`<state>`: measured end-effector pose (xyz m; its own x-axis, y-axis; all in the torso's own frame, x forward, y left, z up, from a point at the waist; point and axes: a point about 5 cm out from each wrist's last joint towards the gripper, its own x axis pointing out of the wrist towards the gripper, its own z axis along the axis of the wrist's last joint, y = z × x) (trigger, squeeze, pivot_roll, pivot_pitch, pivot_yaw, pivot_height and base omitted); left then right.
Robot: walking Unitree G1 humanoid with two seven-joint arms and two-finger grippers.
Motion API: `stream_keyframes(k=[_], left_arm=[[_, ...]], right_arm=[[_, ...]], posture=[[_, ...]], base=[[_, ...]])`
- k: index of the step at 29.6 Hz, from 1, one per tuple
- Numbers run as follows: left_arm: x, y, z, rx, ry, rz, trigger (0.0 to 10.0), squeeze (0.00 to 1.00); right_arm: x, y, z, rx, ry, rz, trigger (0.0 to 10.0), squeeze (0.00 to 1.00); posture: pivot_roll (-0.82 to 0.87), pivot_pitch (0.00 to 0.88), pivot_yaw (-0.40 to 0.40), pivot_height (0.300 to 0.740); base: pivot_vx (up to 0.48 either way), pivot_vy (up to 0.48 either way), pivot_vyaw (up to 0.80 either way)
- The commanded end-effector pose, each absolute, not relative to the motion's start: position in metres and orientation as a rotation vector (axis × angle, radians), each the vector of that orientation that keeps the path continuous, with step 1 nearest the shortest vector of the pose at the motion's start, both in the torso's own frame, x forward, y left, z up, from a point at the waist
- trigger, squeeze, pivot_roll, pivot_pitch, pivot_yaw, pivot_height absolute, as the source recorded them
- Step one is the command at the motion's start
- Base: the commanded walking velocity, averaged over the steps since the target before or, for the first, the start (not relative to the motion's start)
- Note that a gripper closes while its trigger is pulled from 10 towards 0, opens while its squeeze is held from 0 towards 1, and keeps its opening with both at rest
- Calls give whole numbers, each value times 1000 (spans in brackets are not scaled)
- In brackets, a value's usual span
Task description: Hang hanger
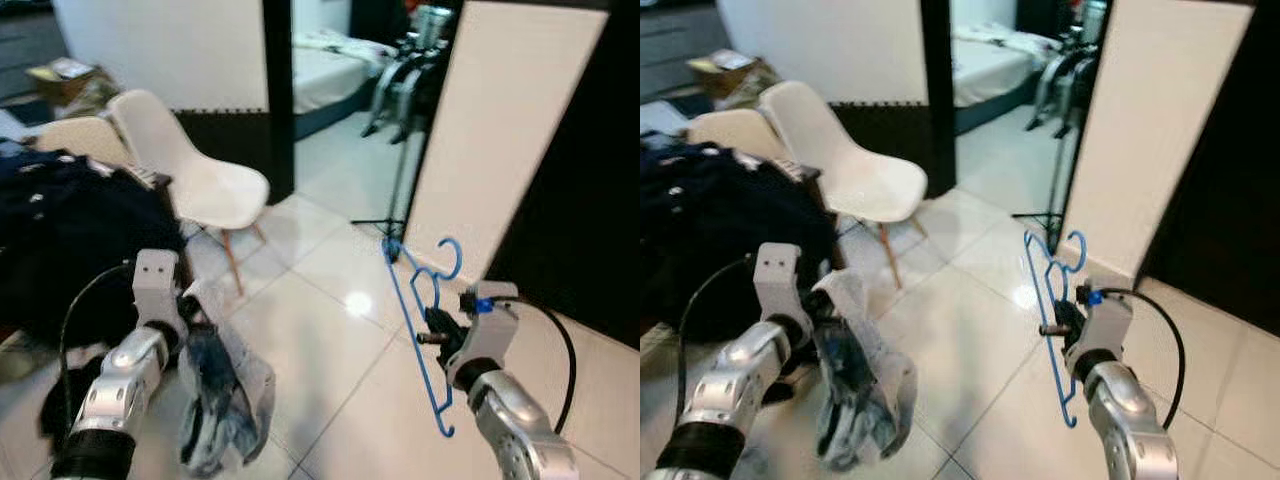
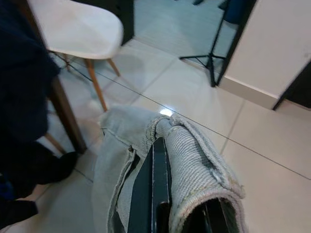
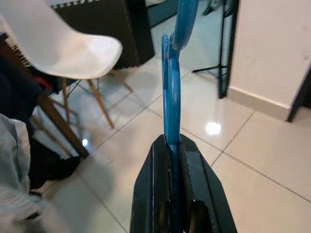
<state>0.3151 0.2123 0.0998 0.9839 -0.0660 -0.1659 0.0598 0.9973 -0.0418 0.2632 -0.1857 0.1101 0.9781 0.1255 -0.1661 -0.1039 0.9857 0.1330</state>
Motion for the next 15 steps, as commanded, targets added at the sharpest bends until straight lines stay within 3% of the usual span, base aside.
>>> stream_keyframes(k=[1,15], left_arm=[[315,211,104,-34,140,-59,10000,0],[315,191,96,-17,161,-152,10000,0]], right_arm=[[260,-181,105,120,199,138,10000,0],[248,-180,94,119,246,181,10000,0]], posture=[[68,0,15,740],[53,13,-10,740]], base=[[0,0,-800],[0,0,-800]])
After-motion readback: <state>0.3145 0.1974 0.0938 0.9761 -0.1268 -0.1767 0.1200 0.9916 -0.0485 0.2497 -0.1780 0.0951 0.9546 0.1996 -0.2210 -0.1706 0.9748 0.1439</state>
